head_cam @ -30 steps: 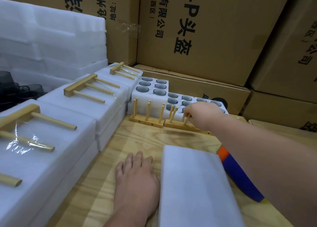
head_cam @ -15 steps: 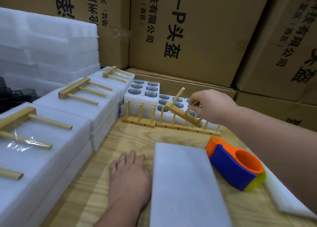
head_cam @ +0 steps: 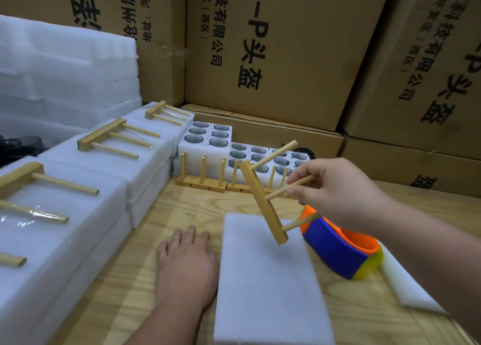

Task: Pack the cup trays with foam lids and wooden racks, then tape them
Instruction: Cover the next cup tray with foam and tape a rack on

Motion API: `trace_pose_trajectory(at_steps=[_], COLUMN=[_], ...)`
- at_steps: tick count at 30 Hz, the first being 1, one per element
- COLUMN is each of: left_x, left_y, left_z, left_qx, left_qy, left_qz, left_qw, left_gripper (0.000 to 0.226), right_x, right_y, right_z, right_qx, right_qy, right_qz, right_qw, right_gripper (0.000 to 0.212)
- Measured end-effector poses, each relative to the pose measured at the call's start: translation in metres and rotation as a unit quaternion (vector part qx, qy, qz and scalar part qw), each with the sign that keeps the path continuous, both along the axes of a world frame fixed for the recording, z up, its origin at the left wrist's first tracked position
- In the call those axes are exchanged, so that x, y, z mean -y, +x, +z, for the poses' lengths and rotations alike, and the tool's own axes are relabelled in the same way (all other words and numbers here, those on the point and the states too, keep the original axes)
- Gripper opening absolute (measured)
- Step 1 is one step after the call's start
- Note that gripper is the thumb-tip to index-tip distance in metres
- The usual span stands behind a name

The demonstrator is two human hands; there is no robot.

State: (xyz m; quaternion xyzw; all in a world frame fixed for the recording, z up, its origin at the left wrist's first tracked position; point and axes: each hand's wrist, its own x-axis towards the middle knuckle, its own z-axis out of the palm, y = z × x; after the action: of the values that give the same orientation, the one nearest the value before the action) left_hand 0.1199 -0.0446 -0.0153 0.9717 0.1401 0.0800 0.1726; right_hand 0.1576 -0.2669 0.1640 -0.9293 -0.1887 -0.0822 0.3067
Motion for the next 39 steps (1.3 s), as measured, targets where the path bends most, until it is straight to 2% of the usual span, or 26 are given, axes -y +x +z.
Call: trace_pose_trajectory(at_steps=[4,9,13,18,21,26,30,35,39], left_x=[0.001,0.0,0.0,0.001,0.001,0.0,0.0,0.0,0.001], left_y=[0.0,0.0,-0.001,0.0,0.0,-0.002,-0.001,-0.002,-0.001], left_z=[-0.001,-0.001,0.001,0.002,0.002,0.001,0.0,0.001,0.002], left_qx=[0.0,-0.005,-0.006,-0.006,-0.006,-0.007,-0.004,-0.003,-0.001], left_qy=[-0.001,-0.004,-0.002,-0.006,-0.001,0.003,0.004,0.005,0.009], left_qz=[0.001,0.0,0.0,-0.002,-0.004,-0.007,-0.007,-0.008,-0.007], left_qw=[1.0,1.0,1.0,1.0,1.0,1.0,1.0,1.0,1.0], left_gripper=[0.05,0.051,0.051,0.052,0.052,0.052,0.051,0.05,0.05], right_x=[0.004,0.004,0.001,0.002,0.005,0.012,0.01,-0.001,-0.01], right_y=[-0.017,-0.031,-0.035,-0.036,-0.037,-0.04,-0.041,-0.04,-0.038], right_z=[-0.017,-0.046,-0.067,-0.078,-0.08,-0.078,-0.08,-0.085,-0.088], right_qx=[-0.118,-0.245,-0.293,-0.303,-0.274,-0.199,-0.126,-0.096,-0.07], right_qy=[0.118,0.259,0.289,0.262,0.225,0.066,-0.05,-0.09,-0.087], right_qz=[-0.019,-0.044,-0.067,-0.083,-0.087,-0.086,-0.082,-0.006,0.003], right_qw=[0.986,0.933,0.909,0.913,0.931,0.974,0.987,0.991,0.994], right_gripper=[0.008,0.004,0.005,0.008,0.002,0.008,0.01,0.014,0.006])
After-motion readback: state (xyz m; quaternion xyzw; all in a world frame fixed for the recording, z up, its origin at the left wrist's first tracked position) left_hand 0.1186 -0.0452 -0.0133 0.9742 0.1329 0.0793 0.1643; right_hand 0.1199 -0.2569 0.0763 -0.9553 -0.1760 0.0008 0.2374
